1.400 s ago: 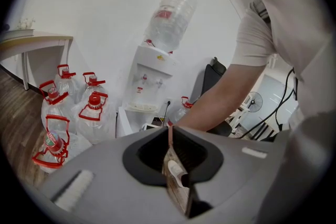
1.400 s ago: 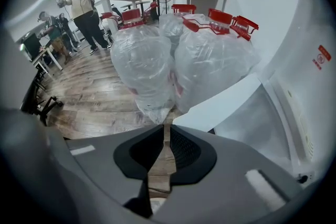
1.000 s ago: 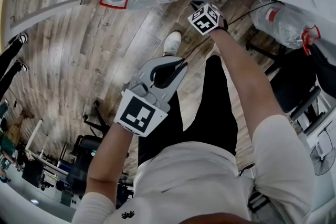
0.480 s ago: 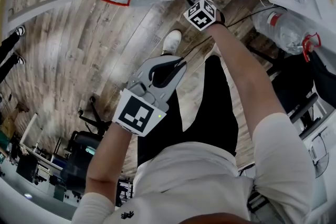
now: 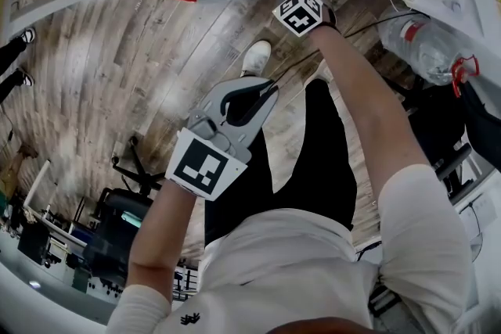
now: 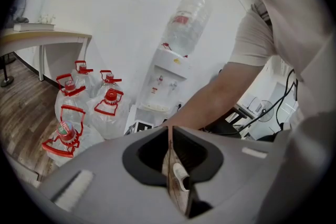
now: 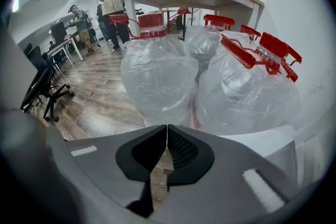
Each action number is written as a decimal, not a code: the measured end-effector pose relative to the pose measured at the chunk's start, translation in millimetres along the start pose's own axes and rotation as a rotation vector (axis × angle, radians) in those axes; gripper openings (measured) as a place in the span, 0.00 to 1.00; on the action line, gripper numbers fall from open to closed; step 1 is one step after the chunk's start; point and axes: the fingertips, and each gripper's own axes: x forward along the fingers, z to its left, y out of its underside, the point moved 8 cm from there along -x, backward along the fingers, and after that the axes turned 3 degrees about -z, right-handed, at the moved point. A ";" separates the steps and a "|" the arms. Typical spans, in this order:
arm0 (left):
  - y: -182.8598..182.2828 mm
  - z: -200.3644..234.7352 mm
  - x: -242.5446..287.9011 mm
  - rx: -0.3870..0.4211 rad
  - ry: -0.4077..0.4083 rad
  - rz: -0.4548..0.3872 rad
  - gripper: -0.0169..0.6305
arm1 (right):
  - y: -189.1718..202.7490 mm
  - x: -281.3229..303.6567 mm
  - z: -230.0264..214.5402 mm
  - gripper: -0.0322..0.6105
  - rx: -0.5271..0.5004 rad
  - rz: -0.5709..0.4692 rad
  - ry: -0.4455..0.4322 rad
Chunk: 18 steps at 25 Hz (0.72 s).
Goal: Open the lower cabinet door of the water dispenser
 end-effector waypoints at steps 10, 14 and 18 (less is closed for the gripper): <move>-7.9 -10.8 -4.3 0.020 0.021 -0.008 0.12 | -16.8 -23.7 -6.2 0.10 0.038 -0.026 -0.002; -25.8 -23.2 -8.4 0.074 0.055 -0.029 0.12 | -25.7 -60.9 -3.5 0.10 0.059 -0.062 0.028; -36.3 -30.8 -11.5 0.160 0.108 -0.061 0.12 | -32.4 -103.4 13.9 0.10 0.144 -0.123 0.037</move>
